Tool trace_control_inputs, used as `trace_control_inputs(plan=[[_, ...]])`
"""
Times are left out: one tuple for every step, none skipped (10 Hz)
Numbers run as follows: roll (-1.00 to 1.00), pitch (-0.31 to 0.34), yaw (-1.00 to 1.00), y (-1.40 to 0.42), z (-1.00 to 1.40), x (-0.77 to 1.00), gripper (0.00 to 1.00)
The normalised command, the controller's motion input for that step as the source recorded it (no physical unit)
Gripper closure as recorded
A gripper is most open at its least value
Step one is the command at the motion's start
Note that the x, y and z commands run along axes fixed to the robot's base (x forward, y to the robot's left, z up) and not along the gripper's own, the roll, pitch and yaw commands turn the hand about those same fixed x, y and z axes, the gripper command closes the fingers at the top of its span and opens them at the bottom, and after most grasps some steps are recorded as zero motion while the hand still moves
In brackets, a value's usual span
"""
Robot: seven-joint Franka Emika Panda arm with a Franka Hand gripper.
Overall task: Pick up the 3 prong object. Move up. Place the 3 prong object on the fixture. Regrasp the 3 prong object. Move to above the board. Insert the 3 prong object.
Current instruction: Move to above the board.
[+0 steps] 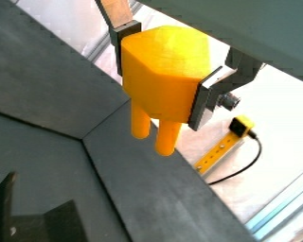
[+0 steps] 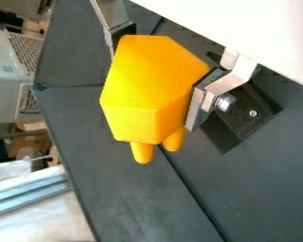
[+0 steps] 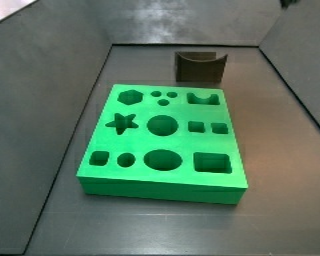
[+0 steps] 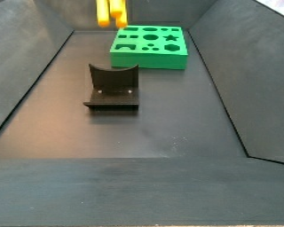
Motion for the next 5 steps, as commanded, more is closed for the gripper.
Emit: trace_control_inputs(plan=[[-0.01, -0.012, -0.19, -0.04, 1.00, -0.06, 1.00], [-0.02, 0.034, -0.18, -0.04, 1.00, -0.06, 1.00], [-0.03, 0.094, -0.15, -0.03, 1.00, -0.07, 1.00], [-0.03, 0.135, -0.11, -0.03, 1.00, -0.07, 1.00], [-0.04, 0.160, -0.08, -0.03, 1.00, -0.07, 1.00]])
